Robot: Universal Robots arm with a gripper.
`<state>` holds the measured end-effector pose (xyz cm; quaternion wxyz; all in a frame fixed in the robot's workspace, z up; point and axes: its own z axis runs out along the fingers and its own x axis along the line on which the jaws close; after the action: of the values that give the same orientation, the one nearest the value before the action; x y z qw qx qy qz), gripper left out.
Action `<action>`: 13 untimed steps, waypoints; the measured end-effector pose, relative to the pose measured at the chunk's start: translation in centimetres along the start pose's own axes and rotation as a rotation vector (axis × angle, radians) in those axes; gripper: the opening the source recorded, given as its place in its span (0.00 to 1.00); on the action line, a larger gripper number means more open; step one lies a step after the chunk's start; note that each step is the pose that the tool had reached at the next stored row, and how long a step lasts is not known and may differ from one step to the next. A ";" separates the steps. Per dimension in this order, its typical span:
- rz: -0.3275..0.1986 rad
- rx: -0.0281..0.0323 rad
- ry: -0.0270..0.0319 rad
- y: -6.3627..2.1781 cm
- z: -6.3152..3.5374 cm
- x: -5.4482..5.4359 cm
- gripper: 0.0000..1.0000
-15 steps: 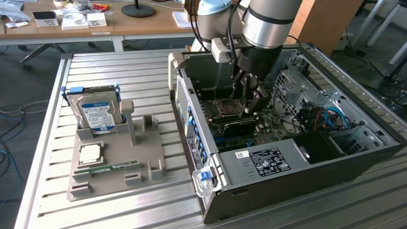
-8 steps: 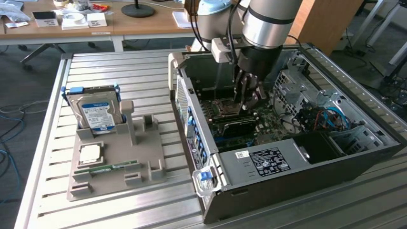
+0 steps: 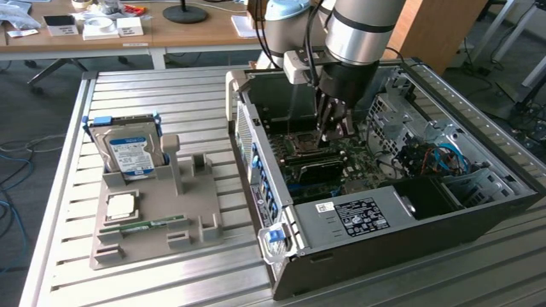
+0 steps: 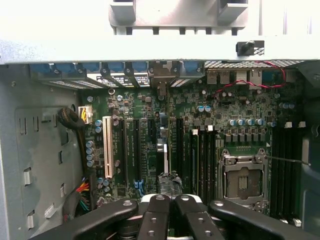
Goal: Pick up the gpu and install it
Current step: 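Press down on the gpu until it lock into place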
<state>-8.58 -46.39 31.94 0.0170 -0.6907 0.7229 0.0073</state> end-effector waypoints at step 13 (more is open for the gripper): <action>0.000 -0.0001 0.0000 0.01 0.61 0.0 0.11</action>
<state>-8.59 -46.39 31.33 0.0170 -0.6907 0.7229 0.0074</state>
